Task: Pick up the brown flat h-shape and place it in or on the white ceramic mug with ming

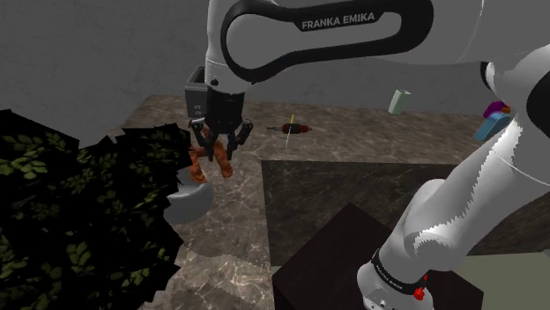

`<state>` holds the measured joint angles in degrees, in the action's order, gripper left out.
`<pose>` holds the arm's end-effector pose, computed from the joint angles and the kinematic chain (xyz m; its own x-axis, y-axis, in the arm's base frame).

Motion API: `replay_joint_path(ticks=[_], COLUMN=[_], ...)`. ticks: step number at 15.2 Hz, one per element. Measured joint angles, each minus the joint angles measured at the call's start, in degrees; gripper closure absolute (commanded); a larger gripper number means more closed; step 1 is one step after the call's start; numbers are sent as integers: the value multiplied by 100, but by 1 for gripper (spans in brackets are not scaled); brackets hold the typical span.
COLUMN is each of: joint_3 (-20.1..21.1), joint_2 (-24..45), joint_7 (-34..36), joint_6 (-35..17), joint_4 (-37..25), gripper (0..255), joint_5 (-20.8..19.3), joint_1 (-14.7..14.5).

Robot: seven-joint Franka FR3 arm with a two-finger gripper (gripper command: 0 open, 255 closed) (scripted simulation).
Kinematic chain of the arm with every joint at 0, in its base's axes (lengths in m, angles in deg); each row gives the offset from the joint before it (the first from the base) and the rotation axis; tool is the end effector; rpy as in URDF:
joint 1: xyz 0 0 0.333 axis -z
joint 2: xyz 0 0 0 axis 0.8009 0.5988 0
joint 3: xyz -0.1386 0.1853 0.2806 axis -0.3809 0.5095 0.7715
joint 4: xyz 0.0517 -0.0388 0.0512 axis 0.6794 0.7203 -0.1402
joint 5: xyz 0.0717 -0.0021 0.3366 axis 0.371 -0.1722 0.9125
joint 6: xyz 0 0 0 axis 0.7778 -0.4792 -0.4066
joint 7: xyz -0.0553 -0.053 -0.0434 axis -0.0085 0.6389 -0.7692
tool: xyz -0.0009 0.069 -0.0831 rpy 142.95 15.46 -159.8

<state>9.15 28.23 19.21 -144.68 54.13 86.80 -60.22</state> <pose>0.3839 0.2457 0.5951 0.9424 -0.3332 -0.0276 -0.3340 -0.9344 -0.1241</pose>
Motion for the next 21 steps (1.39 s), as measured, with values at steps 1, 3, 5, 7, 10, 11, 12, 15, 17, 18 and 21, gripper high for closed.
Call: replay_joint_path(ticks=[1,3,5,7,10,11,12,15,17,18,21], joint_3=[21,69,147,180,134,122,109,177,165,152,144], joint_2=[233,722,1297,1727,1889,1953,1907,2014,2042,2067,2089], joint_7=[66,228,378,492,526,515,513,470,474,477,455], joint_6=[13,57,-19,261,151,78,-107,-257,-322,-377,-573], joint_4=[-257,-845,-1406,-1916,-1986,-1983,-1845,-1603,-1485,-1463,-1285], gripper=[255,255,255,255,255,255,255,255,255,255,255], joint_5=[-92,-308,-528,-708,-791,-813,-798,-788,-800,-815,-816], joint_1=[11,7,-61,-130,-134,-138,-119,-199,-199,-197,-205])
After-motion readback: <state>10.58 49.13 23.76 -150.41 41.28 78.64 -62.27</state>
